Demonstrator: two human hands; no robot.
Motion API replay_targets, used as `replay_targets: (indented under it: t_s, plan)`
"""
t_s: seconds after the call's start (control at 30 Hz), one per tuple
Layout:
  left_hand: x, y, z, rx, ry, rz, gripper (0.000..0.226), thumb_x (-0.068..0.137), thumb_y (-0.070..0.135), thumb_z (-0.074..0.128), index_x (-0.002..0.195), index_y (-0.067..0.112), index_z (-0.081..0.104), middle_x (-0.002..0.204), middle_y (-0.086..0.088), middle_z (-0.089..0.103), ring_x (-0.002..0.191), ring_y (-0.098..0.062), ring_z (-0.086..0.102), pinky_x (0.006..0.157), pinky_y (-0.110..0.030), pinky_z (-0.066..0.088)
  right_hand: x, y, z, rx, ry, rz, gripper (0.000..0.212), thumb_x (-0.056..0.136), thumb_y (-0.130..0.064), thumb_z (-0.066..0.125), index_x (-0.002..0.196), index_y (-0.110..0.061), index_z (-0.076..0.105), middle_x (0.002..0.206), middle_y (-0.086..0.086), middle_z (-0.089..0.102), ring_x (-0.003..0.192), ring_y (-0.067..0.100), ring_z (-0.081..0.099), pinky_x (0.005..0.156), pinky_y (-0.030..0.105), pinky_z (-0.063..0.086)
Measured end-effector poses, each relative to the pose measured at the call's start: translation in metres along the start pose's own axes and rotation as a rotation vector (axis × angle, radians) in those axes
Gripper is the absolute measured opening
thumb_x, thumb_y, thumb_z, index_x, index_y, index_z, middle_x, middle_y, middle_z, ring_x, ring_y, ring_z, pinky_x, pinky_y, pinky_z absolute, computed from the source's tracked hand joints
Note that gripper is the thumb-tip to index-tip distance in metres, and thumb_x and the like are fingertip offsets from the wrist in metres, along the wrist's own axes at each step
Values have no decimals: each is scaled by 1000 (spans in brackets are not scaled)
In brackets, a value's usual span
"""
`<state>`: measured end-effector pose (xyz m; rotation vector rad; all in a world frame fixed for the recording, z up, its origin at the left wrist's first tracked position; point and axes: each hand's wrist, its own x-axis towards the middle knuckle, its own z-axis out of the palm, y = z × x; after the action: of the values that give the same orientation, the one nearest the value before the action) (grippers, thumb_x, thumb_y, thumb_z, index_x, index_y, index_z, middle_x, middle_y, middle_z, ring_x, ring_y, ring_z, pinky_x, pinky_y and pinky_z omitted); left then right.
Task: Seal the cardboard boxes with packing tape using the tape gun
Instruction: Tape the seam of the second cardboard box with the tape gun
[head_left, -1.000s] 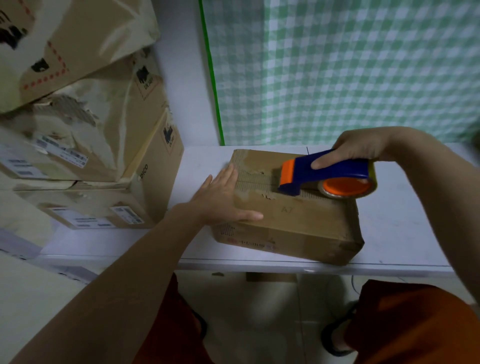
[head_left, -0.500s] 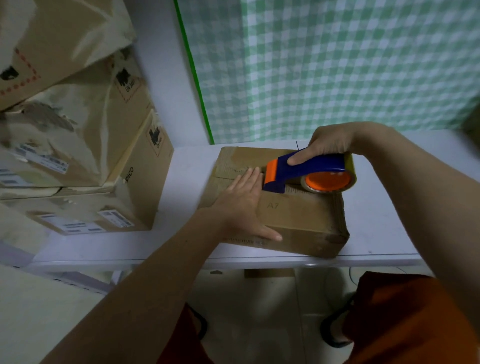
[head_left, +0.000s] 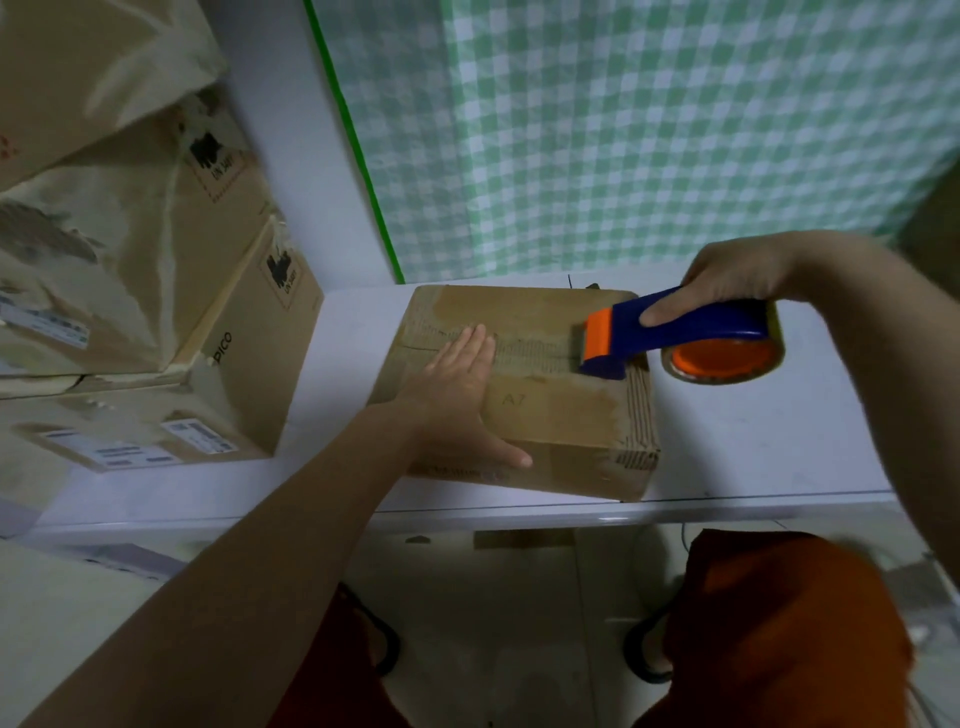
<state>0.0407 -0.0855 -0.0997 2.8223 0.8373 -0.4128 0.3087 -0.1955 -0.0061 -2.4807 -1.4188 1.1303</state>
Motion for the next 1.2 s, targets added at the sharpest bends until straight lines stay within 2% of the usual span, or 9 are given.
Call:
replay_targets:
  t_s: [0.1, 0.2, 0.3, 0.47, 0.63, 0.83, 0.97, 1.07, 1.2]
  plan:
    - [-1, 14, -5, 13, -17, -66, 143, 60, 79, 65, 148, 9, -22, 155, -5, -30, 142, -20, -26, 108, -33, -13, 2, 1, 0, 44, 32, -2, 63, 60, -57, 70, 94, -5, 67, 83, 12, 72, 74, 28, 69, 60, 30, 52]
    - [8, 41, -5, 15, -27, -38, 144, 58, 82, 63, 148, 8, -21, 155, -8, -29, 142, -24, -26, 115, -39, -11, 3, 4, 0, 62, 18, 1, 59, 62, -56, 72, 93, -6, 67, 83, 11, 72, 73, 27, 68, 62, 31, 53]
    - [18, 78, -3, -24, -8, 14, 144, 57, 89, 55, 148, 6, -21, 155, -11, -28, 142, -25, -27, 111, -37, -16, 3, 7, 1, 79, 20, -14, 58, 63, -56, 72, 94, -6, 67, 83, 11, 72, 73, 26, 68, 63, 30, 53]
    - [26, 104, 6, -97, 59, -91, 147, 52, 97, 42, 148, 3, -20, 155, -14, -27, 142, -27, -27, 118, -42, -12, 2, 16, 1, 116, 27, -15, 60, 61, -57, 71, 94, -7, 67, 85, 11, 72, 75, 27, 68, 62, 30, 53]
    - [28, 99, 9, -62, 84, -69, 144, 54, 99, 34, 148, 3, -18, 156, -15, -23, 144, -28, -23, 119, -43, -9, 3, 13, 1, 119, 0, -19, 64, 59, -58, 71, 97, -7, 67, 86, 11, 72, 76, 27, 68, 64, 31, 54]
    - [31, 93, 7, -17, 74, -30, 142, 56, 98, 35, 149, 3, -16, 157, -13, -22, 145, -27, -21, 116, -40, -11, -1, 26, 2, 161, -23, -7, 62, 59, -54, 69, 98, -6, 64, 86, 11, 71, 71, 23, 67, 58, 27, 51]
    - [32, 91, 7, -6, 57, -25, 142, 57, 98, 34, 149, 3, -16, 157, -13, -22, 145, -26, -21, 118, -41, -10, -11, 52, -8, 152, -22, 27, 68, 59, -58, 78, 97, -2, 66, 74, 10, 73, 61, 20, 68, 55, 28, 51]
    - [34, 90, 7, 12, 49, -31, 142, 56, 98, 32, 149, 3, -16, 157, -12, -23, 145, -25, -21, 114, -38, -13, -15, 73, -3, 230, -17, 52, 59, 67, -49, 71, 100, -1, 65, 71, 8, 73, 60, 20, 67, 56, 28, 50]
    - [33, 84, 0, 32, 13, -20, 138, 58, 96, 35, 150, 7, -17, 157, -11, -24, 145, -24, -21, 111, -36, -15, -14, 80, 11, 292, -7, 32, 78, 51, -62, 81, 100, -3, 66, 79, 11, 74, 66, 23, 69, 57, 29, 52]
